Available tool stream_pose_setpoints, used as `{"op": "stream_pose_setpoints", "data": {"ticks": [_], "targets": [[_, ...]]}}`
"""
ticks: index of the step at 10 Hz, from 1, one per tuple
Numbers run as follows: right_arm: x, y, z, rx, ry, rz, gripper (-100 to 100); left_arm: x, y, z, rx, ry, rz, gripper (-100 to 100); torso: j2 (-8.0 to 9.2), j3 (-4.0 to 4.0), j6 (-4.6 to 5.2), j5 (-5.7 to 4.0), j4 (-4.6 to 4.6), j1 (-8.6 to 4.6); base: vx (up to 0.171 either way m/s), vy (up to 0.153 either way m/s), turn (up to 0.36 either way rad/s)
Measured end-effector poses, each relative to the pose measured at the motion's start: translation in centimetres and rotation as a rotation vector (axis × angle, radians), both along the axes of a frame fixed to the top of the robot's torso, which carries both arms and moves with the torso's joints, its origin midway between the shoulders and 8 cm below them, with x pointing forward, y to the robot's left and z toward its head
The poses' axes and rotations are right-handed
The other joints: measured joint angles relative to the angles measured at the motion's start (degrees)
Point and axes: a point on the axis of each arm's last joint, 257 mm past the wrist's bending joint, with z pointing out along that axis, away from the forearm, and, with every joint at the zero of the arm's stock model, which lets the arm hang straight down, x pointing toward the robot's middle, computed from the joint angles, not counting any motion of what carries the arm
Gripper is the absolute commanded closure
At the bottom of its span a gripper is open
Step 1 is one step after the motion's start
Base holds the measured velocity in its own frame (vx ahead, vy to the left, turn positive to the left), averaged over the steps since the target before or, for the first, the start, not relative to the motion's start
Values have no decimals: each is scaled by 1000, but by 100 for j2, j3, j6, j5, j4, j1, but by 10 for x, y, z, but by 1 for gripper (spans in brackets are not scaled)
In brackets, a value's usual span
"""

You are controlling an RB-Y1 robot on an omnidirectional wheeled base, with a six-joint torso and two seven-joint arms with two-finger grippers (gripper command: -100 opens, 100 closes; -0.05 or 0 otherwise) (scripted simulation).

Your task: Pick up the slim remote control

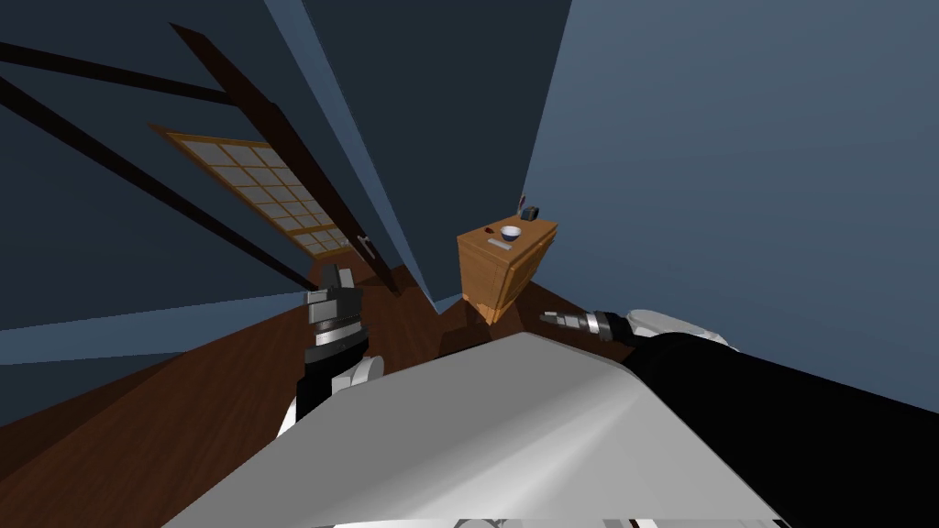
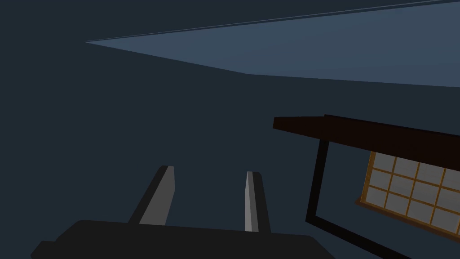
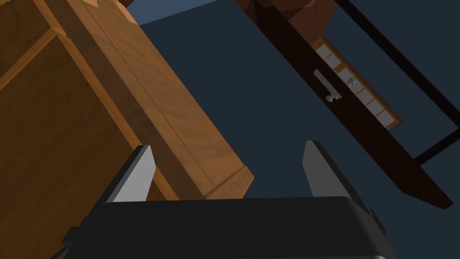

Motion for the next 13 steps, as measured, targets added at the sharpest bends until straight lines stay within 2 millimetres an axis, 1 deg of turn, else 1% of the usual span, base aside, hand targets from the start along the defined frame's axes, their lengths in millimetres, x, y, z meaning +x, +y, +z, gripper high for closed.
{"op": "stream_pose_setpoints", "data": {"ticks": [1, 2, 3, 4, 5, 6, 7, 8, 9, 10, 11, 12, 13], "targets": [[-5, -9, 1, -31, 25, 14, -100, 0, 0, 0, 0, 0, 0, 0, 2, 1, 1, 0, 1, -4, 55, 95, 27], [-8, -24, -3, -73, 55, 22, -100, 0, 0, 0, 0, 0, 0, 0, -5, -2, -1, -2, -1, -3, 50, 71, 11], [-10, -39, -2, -105, 77, 30, -100, 0, 0, 0, 0, 0, 0, 0, -5, -3, 0, -2, -1, -12, 21, 23, -2], [-11, -44, 1, -124, 88, 45, -100, 0, 0, 0, 0, 0, 0, 0, 3, 2, 0, -5, 1, -26, 42, 56, 45], [-18, -57, 1, -162, 116, 50, -100, 0, 0, 0, 0, 0, 0, 0, 0, 0, 0, -5, 0, -19, 38, 63, 9], [-17, -66, 3, -191, 133, 62, -100, 0, 0, 0, 0, 0, 0, 0, 0, 0, -1, -4, 0, -17, 17, 27, -4], [-15, -70, 5, -206, 141, 69, -100, 0, 0, 0, 0, 0, 0, 0, 6, 3, 1, -6, 1, -27, 44, 51, 40], [-18, -86, 8, -242, 165, 71, -100, 0, 0, 0, 0, 0, 0, 0, -1, 0, 0, -6, 0, -22, 49, 59, 21], [-17, -95, 11, -271, 182, 84, -100, 0, 0, 0, 0, 0, 0, 0, -4, -2, -1, -5, -1, -18, 62, 70, 58], [-18, -108, 15, -309, 206, 88, -100, 0, 0, 0, 0, 0, 0, 0, -9, -5, -1, -3, -2, -13, 62, 58, 23], [-17, -117, 18, -338, 223, 98, -100, 0, 0, 0, 0, 0, 0, 0, -10, -6, 0, -4, -2, -16, 35, 24, -6], [-14, -120, 22, -356, 230, 110, -100, 0, 0, 0, 0, 0, 0, 0, -2, -2, 1, -6, -1, -26, 57, 33, 73], [-15, -135, 27, -390, 248, 112, -100, 0, 0, 0, 0, 0, 0, 0, -7, -4, -1, -7, -1, -27, 73, 35, 32]]}}
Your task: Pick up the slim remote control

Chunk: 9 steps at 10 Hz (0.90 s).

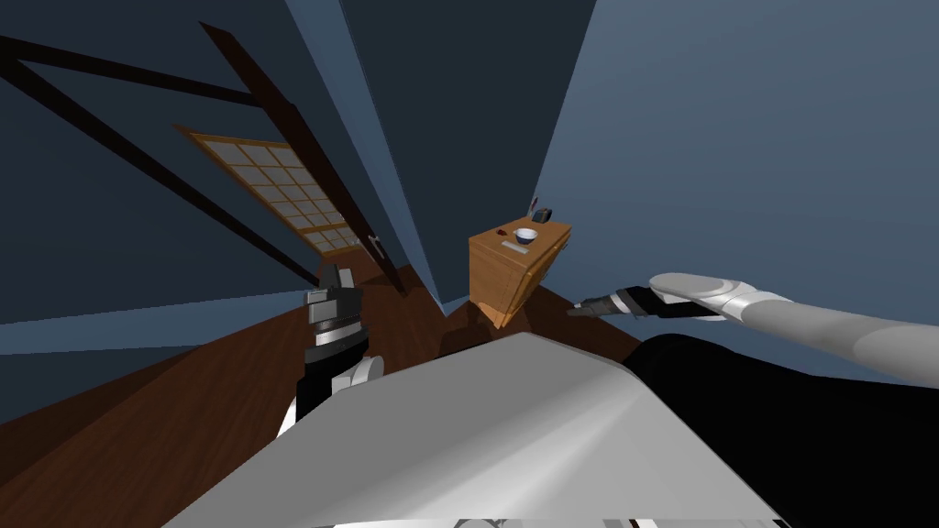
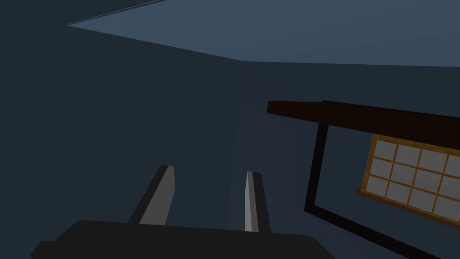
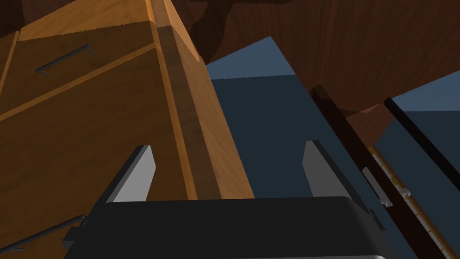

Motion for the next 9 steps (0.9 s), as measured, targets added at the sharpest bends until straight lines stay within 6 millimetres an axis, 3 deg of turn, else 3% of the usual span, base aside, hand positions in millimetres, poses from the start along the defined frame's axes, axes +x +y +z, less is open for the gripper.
{"op": "stream_pose_setpoints", "data": {"ticks": [2, 5, 9], "targets": [[5, -9, 10, -40, 21, 23, -100, 0, 0, 0, 0, 0, 0, 0, 4, 1, 2, -1, 0, -3, 53, 30, 38], [12, -41, 29, -132, 67, 47, -100, 0, 0, 0, 0, 0, 0, 0, -14, -8, -1, 1, -4, 4, 85, 36, 55], [25, -58, 51, -220, 109, 91, -100, 0, 0, 0, 0, 0, 0, 0, -12, -8, 2, -3, -4, -7, 87, 18, 67]]}}
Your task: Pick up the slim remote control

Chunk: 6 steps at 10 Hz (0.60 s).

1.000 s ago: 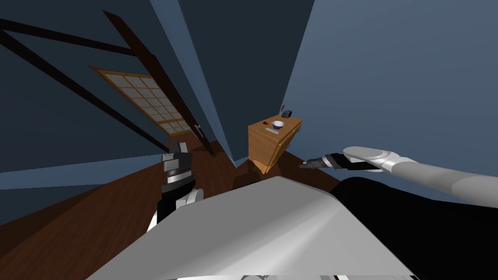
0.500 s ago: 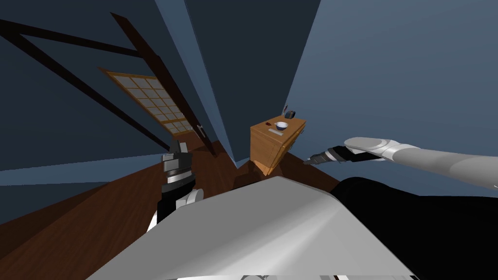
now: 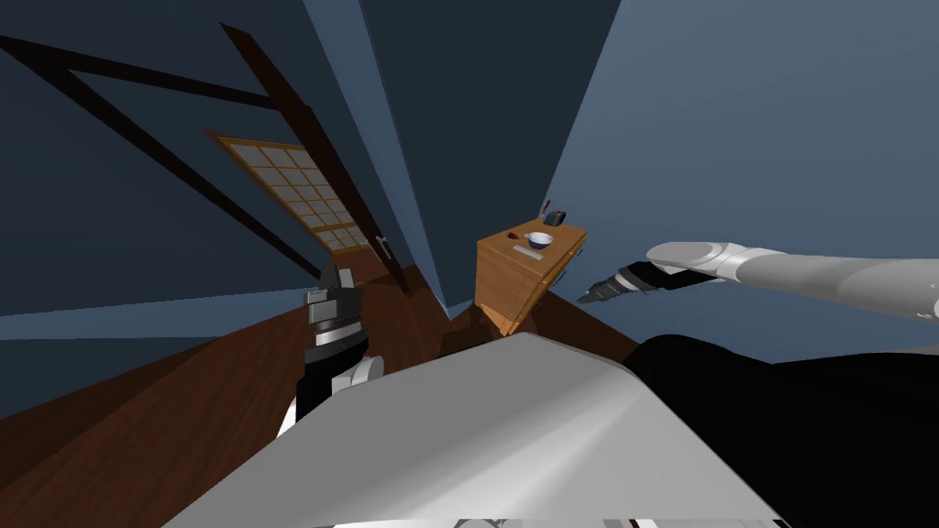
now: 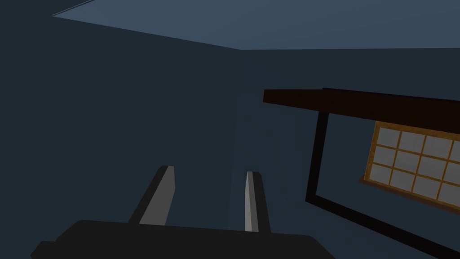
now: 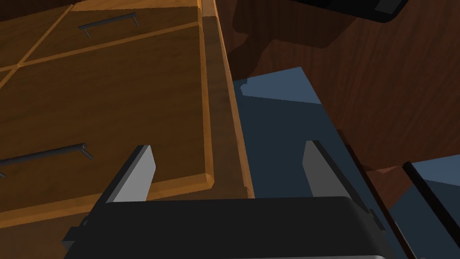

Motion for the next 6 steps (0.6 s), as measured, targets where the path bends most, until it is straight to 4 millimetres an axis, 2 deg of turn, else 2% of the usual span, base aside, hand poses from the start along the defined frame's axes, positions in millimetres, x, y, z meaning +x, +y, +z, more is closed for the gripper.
{"op": "stream_pose_setpoints", "data": {"ticks": [6], "targets": [[26, -22, 36, -131, 63, 69, -100, 0, 0, 0, 0, 0, 0, 0, -17, -11, 1, -3, -5, -4, 125, -4, 108]]}}
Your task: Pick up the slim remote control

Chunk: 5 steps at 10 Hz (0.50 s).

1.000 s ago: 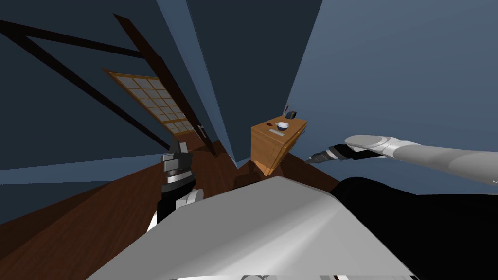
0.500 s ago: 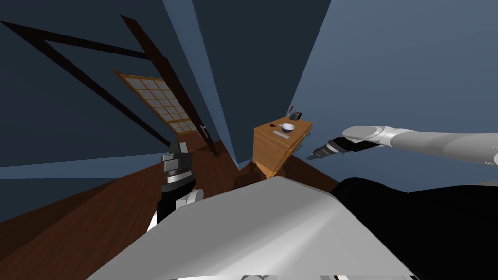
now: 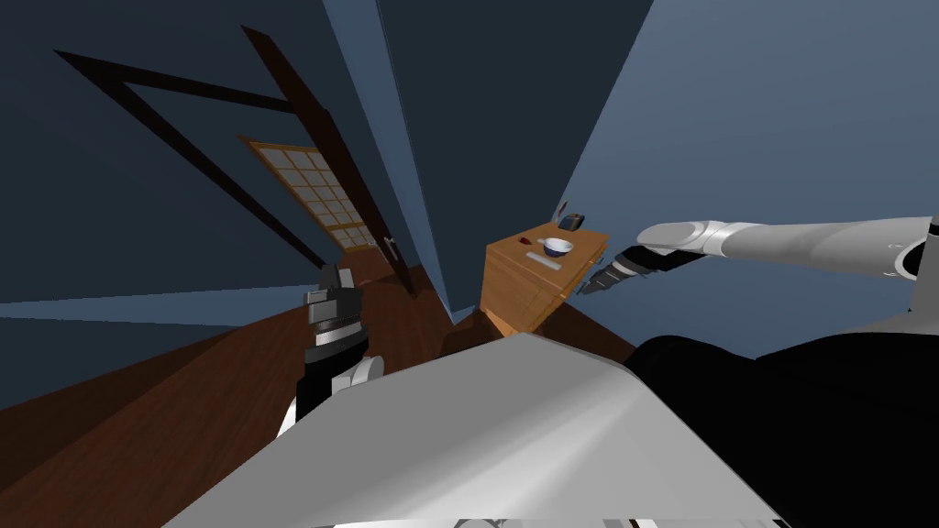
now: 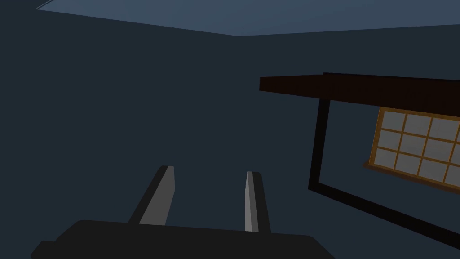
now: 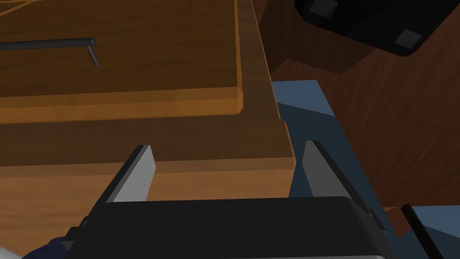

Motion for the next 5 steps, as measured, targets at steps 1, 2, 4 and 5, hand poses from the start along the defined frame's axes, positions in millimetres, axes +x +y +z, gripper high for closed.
{"op": "stream_pose_setpoints", "data": {"ticks": [1, 2, 4, 5], "targets": [[5, 0, 5, -17, 14, 11, -100, 0, 0, 0, 0, 0, 0, 0, -8, -4, -5, 2, -2, 5, 202, -35, 205], [12, 0, 11, -39, 27, 28, -100, 0, 0, 0, 0, 0, 0, 0, -26, -15, -7, 1, -6, -5, 251, -41, 261], [19, 1, 17, -68, 58, 57, -100, 0, 0, 0, 0, 0, 0, 0, -58, -34, -6, -2, -15, -11, 257, -48, 203], [20, 3, 18, -75, 75, 68, -100, 0, 0, 0, 0, 0, 0, 0, -52, -32, -5, -3, -14, -9, 228, -118, 229]]}}
